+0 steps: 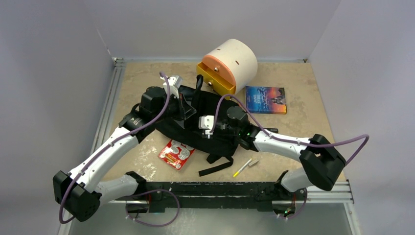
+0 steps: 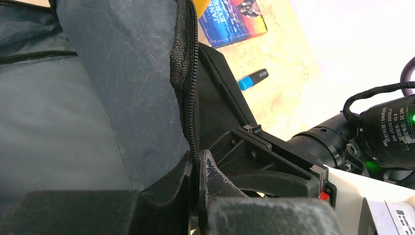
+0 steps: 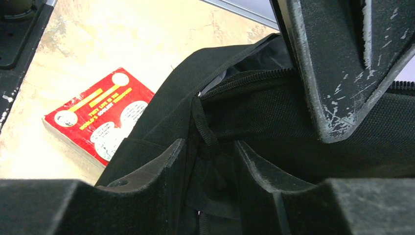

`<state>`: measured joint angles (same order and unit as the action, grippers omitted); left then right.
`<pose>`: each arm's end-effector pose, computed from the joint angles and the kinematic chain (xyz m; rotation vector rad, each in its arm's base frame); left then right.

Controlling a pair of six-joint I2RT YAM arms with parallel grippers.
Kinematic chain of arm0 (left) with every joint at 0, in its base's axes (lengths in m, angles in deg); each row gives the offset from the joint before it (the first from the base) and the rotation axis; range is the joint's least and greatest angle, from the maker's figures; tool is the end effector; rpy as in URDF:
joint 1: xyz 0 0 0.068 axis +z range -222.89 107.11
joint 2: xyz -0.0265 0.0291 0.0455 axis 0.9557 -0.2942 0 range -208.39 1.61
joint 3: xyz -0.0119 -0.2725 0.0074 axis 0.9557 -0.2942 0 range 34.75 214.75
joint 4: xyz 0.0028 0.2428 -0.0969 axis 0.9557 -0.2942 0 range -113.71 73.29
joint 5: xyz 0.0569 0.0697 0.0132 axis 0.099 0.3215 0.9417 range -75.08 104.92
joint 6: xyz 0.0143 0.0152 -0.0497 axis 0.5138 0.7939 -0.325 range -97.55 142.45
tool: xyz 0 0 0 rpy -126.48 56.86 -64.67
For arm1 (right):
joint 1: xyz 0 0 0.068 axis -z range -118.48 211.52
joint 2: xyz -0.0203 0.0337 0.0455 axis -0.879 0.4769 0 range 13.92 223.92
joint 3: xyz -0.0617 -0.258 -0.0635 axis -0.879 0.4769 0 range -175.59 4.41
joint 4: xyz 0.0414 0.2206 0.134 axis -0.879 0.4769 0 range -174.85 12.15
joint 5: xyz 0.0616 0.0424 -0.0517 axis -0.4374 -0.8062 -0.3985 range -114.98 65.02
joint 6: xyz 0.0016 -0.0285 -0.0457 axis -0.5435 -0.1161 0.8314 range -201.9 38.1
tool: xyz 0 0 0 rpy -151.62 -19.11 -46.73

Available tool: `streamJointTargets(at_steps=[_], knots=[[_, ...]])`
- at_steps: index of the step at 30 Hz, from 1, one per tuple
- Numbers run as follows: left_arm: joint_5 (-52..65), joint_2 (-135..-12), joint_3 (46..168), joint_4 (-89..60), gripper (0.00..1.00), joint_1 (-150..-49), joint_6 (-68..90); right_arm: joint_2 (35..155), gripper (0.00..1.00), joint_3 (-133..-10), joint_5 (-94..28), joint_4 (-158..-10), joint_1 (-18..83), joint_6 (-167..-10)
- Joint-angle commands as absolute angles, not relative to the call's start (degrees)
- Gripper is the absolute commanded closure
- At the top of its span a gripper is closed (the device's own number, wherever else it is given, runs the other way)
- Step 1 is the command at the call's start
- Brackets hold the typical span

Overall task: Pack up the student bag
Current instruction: Unzip the student bag at the center of the board.

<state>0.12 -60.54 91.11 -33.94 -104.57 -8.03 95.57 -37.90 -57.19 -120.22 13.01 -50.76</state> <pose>0.2047 -0.1371 0.3395 0.2005 2.0776 -0.9414 0.1931 0.2469 0.2586 -1.3701 0.9630 0.6893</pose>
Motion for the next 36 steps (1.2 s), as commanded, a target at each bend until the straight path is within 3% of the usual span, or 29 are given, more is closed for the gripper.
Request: streamJointTargets(at_steps=[1,8,22,36], knots=[[-1.69,-60.25,92.31,-28.05,1.0,-104.74,-9.02,96.22,0.61,-40.94,-59.27,-120.49,12.91,-50.51],[-0.97,-60.31,92.36,-28.42,1.0,-104.79,-8.86,96.69,1.0,-42.11,-60.68,-116.95,12.91,-49.78],[11.43,-62.3,94.23,-36.36,1.0,-104.73,-9.38,88.17,1.0,-37.2,-52.07,-107.17,12.91,-49.2],[20.07,-63.95,97.25,-41.55,1.0,-104.19,-11.73,89.36,1.0,-40.44,-39.66,-91.51,12.96,-42.86]])
